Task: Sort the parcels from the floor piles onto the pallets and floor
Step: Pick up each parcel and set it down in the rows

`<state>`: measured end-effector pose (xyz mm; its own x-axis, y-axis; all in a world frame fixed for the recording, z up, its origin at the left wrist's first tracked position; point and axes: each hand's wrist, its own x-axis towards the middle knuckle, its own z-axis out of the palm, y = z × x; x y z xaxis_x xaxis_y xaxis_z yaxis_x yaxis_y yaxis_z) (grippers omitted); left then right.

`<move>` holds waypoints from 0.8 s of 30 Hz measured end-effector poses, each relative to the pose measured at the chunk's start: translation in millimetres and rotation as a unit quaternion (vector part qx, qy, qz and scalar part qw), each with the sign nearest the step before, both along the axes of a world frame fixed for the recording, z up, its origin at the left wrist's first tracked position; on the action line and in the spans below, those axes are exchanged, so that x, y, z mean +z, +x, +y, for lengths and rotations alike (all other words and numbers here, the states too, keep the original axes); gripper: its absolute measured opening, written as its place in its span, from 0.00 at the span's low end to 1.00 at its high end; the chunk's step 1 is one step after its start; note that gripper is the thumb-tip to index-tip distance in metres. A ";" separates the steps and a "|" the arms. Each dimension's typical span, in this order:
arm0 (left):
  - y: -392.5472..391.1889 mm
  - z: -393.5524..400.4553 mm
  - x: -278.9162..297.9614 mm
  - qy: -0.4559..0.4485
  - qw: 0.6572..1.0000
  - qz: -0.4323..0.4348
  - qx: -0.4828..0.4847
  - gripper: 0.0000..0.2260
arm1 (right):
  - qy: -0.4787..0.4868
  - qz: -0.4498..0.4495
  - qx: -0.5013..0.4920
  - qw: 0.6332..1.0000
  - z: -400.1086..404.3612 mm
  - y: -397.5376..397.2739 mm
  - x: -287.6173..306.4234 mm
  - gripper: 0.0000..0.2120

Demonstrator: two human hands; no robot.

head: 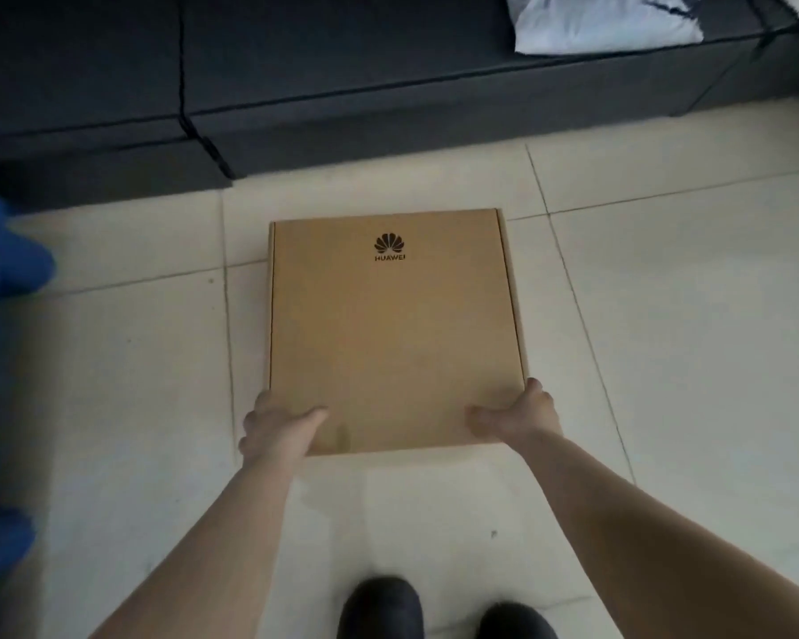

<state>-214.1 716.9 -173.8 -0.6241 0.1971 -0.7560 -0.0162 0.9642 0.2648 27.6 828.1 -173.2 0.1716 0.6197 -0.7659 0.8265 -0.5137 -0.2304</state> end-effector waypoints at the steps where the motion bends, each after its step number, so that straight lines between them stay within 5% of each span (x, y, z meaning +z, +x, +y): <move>1: -3.9 2.8 -21.2 -0.003 1.000 0.008 0.023 0.43 | 0.007 -0.006 -0.008 1.000 6.7 -1.6 -22.8 0.46; 6: -17.2 -7.9 -83.9 0.080 0.988 0.038 0.123 0.52 | 0.052 0.043 -0.080 0.994 28.6 4.0 -71.6 0.47; 10: -14.7 -31.0 -55.7 0.138 0.977 0.049 0.155 0.55 | 0.086 0.078 -0.091 0.989 25.7 12.2 -26.2 0.41; 14: -13.0 -58.3 73.3 0.145 0.969 0.076 0.188 0.49 | 0.106 0.092 -0.073 0.987 6.2 6.3 89.0 0.40; 24: -12.8 -199.7 542.2 0.237 0.890 0.184 0.343 0.37 | 0.128 0.244 0.124 0.953 -58.4 -68.2 518.6 0.41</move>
